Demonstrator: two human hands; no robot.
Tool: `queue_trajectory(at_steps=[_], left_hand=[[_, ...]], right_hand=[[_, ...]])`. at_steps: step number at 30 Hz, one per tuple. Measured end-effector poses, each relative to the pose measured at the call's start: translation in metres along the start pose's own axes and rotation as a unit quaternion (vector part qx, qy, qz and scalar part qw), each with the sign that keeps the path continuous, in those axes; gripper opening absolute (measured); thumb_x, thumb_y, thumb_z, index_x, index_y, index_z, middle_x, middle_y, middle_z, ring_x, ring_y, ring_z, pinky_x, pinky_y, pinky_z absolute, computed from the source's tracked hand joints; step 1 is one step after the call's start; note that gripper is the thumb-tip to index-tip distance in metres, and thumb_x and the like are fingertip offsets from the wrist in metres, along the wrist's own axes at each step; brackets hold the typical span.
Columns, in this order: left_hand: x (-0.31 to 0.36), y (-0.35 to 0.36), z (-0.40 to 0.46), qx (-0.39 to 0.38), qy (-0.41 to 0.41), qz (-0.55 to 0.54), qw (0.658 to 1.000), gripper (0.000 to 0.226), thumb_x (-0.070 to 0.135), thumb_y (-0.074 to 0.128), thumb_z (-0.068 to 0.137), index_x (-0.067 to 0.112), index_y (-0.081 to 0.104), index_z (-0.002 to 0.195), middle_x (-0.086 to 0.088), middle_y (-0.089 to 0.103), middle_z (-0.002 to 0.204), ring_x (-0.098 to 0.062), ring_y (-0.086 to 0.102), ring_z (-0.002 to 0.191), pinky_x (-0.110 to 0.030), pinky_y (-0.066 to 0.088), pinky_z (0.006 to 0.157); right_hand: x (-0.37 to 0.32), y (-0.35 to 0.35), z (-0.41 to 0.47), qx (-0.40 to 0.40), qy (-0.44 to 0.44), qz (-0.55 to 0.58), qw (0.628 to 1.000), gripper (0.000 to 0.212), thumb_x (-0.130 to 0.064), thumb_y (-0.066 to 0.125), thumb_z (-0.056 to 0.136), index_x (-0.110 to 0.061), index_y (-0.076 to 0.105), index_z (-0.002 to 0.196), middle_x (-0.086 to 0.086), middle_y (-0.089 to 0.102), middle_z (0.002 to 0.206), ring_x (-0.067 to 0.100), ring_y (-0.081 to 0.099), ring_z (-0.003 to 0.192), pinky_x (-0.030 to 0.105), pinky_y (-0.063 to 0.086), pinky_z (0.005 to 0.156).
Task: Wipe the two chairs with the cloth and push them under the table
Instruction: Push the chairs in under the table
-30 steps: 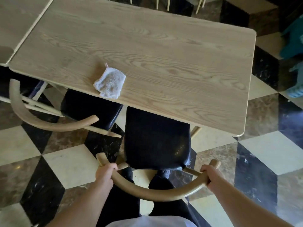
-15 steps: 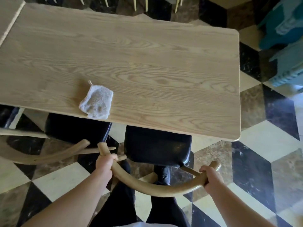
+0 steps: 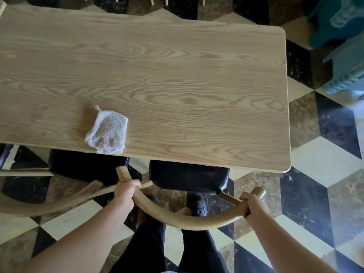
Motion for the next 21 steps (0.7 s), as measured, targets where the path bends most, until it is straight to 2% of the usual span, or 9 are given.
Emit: queue_trajectory(at_steps=[3, 7, 10, 12, 14, 17, 19, 21], left_hand=[[0.001, 0.0, 0.006, -0.018, -0.003, 0.023, 1.0, 0.05, 0.01, 0.079, 0.07, 0.012, 0.051, 0.11, -0.01, 0.057, 0.091, -0.026, 0.056, 0.079, -0.035, 0.043, 0.061], [0.007, 0.001, 0.004, -0.035, 0.006, 0.076, 0.996, 0.056, 0.021, 0.082, 0.074, 0.006, 0.054, 0.121, -0.012, 0.061, 0.098, -0.029, 0.061, 0.088, -0.043, 0.053, 0.076], [0.016, -0.002, -0.006, -0.027, 0.045, 0.134, 0.99, 0.065, 0.034, 0.078, 0.08, 0.003, 0.05, 0.131, -0.01, 0.06, 0.098, -0.026, 0.06, 0.086, -0.039, 0.055, 0.072], [0.014, 0.005, -0.023, -0.053, 0.051, 0.154, 0.985, 0.078, 0.043, 0.075, 0.08, 0.007, 0.041, 0.14, -0.005, 0.057, 0.101, -0.022, 0.06, 0.087, -0.036, 0.055, 0.07], [0.005, 0.018, -0.042, -0.112, 0.052, 0.169, 0.978, 0.096, 0.053, 0.075, 0.077, 0.013, 0.028, 0.149, -0.002, 0.056, 0.112, -0.018, 0.059, 0.093, -0.035, 0.055, 0.073], [0.0, -0.003, -0.049, -0.188, 0.079, 0.177, 0.963, 0.128, 0.068, 0.079, 0.061, 0.022, 0.01, 0.158, -0.005, 0.047, 0.14, -0.023, 0.053, 0.122, -0.043, 0.046, 0.1], [-0.003, -0.029, -0.04, -0.235, 0.096, 0.23, 0.939, 0.142, 0.074, 0.085, 0.046, 0.025, 0.012, 0.157, -0.006, 0.04, 0.153, -0.022, 0.047, 0.13, -0.041, 0.04, 0.105], [-0.01, -0.059, -0.023, -0.259, 0.125, 0.316, 0.904, 0.141, 0.076, 0.087, 0.038, 0.028, 0.021, 0.154, -0.006, 0.035, 0.156, -0.02, 0.043, 0.135, -0.038, 0.039, 0.105]], right_hand=[[0.0, 0.001, -0.001, -0.008, 0.007, -0.003, 1.0, 0.027, -0.005, 0.073, 0.074, -0.003, 0.056, 0.094, 0.019, 0.061, 0.093, 0.03, 0.063, 0.083, 0.049, 0.058, 0.084], [-0.003, 0.001, -0.002, -0.013, 0.006, -0.009, 1.0, 0.027, -0.005, 0.075, 0.075, -0.003, 0.055, 0.093, 0.018, 0.06, 0.092, 0.03, 0.063, 0.083, 0.049, 0.057, 0.087], [-0.005, 0.0, -0.011, -0.011, -0.005, -0.017, 1.0, 0.029, -0.009, 0.076, 0.076, -0.003, 0.056, 0.096, 0.017, 0.059, 0.088, 0.028, 0.062, 0.078, 0.044, 0.057, 0.08], [-0.005, -0.008, -0.015, 0.007, -0.014, -0.021, 1.0, 0.03, -0.012, 0.076, 0.078, -0.002, 0.057, 0.099, 0.015, 0.058, 0.084, 0.026, 0.06, 0.072, 0.039, 0.056, 0.066], [0.0, -0.018, -0.023, 0.033, -0.024, -0.005, 0.999, 0.037, -0.019, 0.077, 0.079, -0.001, 0.06, 0.106, 0.014, 0.059, 0.082, 0.023, 0.057, 0.064, 0.034, 0.048, 0.051], [0.028, 0.002, -0.063, 0.052, -0.022, 0.034, 0.998, 0.06, -0.034, 0.077, 0.077, -0.003, 0.057, 0.125, 0.015, 0.064, 0.095, 0.027, 0.062, 0.071, 0.036, 0.048, 0.055], [0.047, 0.025, -0.09, 0.06, -0.042, 0.093, 0.993, 0.065, -0.036, 0.073, 0.075, -0.006, 0.055, 0.13, 0.015, 0.064, 0.106, 0.028, 0.063, 0.075, 0.036, 0.049, 0.055], [0.076, 0.053, -0.119, 0.041, -0.045, 0.166, 0.984, 0.061, -0.032, 0.069, 0.077, -0.008, 0.055, 0.131, 0.016, 0.062, 0.109, 0.029, 0.065, 0.078, 0.042, 0.056, 0.061]])
Point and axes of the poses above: each hand's wrist, its own z-axis towards the middle knuckle, its own y-axis out of the palm, x = y × z, the point moved 10 cm from there along z, towards the middle knuckle
